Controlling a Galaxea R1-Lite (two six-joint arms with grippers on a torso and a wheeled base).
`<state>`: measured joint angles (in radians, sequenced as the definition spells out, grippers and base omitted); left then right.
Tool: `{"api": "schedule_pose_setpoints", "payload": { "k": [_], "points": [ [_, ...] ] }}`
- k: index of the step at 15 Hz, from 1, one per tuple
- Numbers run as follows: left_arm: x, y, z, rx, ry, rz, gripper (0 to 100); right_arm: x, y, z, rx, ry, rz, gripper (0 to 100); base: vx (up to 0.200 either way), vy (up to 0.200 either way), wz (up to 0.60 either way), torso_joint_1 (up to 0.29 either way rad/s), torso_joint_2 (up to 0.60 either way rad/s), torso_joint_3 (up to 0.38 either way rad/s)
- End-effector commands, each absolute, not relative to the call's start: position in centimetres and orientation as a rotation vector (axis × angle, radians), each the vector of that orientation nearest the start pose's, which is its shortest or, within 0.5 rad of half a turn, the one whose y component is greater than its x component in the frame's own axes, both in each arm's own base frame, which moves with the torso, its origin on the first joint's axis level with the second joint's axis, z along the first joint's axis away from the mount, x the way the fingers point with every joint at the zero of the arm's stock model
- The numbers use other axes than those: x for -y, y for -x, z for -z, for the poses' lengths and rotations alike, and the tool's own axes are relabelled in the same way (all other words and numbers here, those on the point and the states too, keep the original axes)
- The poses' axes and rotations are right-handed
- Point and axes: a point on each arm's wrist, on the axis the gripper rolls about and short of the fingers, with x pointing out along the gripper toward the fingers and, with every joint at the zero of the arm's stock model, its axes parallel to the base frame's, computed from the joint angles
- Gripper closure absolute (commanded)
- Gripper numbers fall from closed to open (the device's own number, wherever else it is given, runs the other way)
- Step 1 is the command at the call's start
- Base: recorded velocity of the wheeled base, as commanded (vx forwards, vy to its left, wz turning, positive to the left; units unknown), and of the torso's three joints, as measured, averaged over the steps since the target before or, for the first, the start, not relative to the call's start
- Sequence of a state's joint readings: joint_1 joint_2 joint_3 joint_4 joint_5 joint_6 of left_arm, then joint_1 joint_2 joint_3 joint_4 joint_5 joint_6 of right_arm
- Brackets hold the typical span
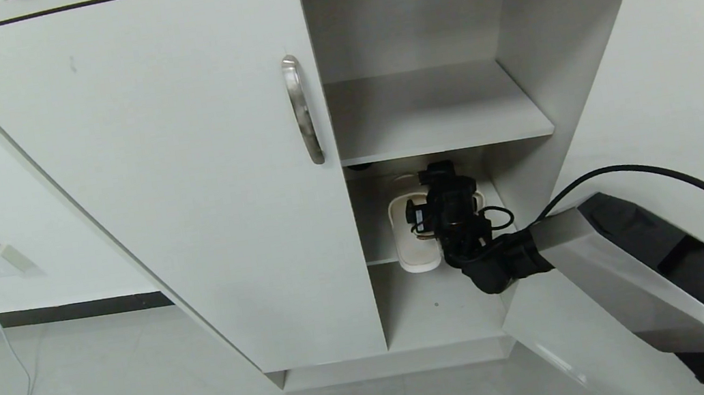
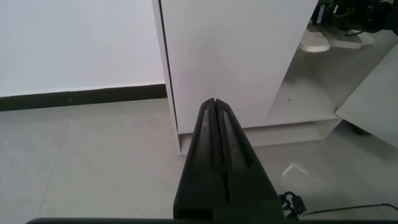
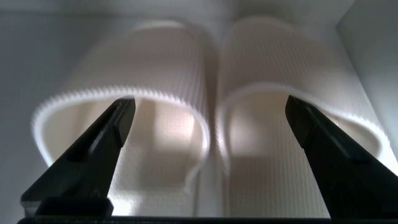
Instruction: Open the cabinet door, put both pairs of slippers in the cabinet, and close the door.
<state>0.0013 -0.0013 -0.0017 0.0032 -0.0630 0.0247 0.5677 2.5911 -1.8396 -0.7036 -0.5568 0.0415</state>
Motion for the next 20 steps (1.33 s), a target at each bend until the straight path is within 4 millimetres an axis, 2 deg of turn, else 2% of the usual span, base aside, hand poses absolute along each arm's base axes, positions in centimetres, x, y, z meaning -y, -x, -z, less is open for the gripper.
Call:
{"api": "schedule_pose_setpoints", "payload": {
  "k": [1,3,7,10,12,14,20],
  "points": [
    [0.1,2.3,-7.6,-0.001,-0.024,0.061,100,-27.3,-44.0,-9.9,-0.044,-0.013,-0.021,0,0.0,0.0,0.0,0.0,0.0,0.0],
    [0.1,2.3,-7.6,-0.001,-0.024,0.061,100,-27.2,-41.5,-11.0,-0.037,-0.018,-0.047,0,0.0,0.0,0.0,0.0,0.0,0.0],
    [0.1,2.3,-7.6,0.001,-0.025,0.063,100,-25.8,-34.8,-12.9,-0.027,-0.024,-0.102,0,0.0,0.0,0.0,0.0,0.0,0.0],
    [0.1,2.3,-7.6,-0.001,-0.024,0.063,100,-24.1,-29.8,-13.4,-0.029,-0.035,-0.145,0,0.0,0.0,0.0,0.0,0.0,0.0],
    [0.1,2.3,-7.6,-0.001,-0.024,0.063,100,-23.9,-26.4,-13.3,-0.054,-0.055,-0.2,0,0.0,0.0,0.0,0.0,0.0,0.0],
    [0.1,2.3,-7.6,-0.001,-0.023,0.063,100,-24.3,-25.4,-13.1,-0.068,-0.055,-0.228,0,0.0,0.0,0.0,0.0,0.0,0.0],
    [0.1,2.3,-7.6,-0.001,-0.023,0.061,100,-24.7,-24.9,-12.6,-0.085,-0.041,-0.244,0,0.0,0.0,0.0,0.0,0.0,0.0]
  ]
}}
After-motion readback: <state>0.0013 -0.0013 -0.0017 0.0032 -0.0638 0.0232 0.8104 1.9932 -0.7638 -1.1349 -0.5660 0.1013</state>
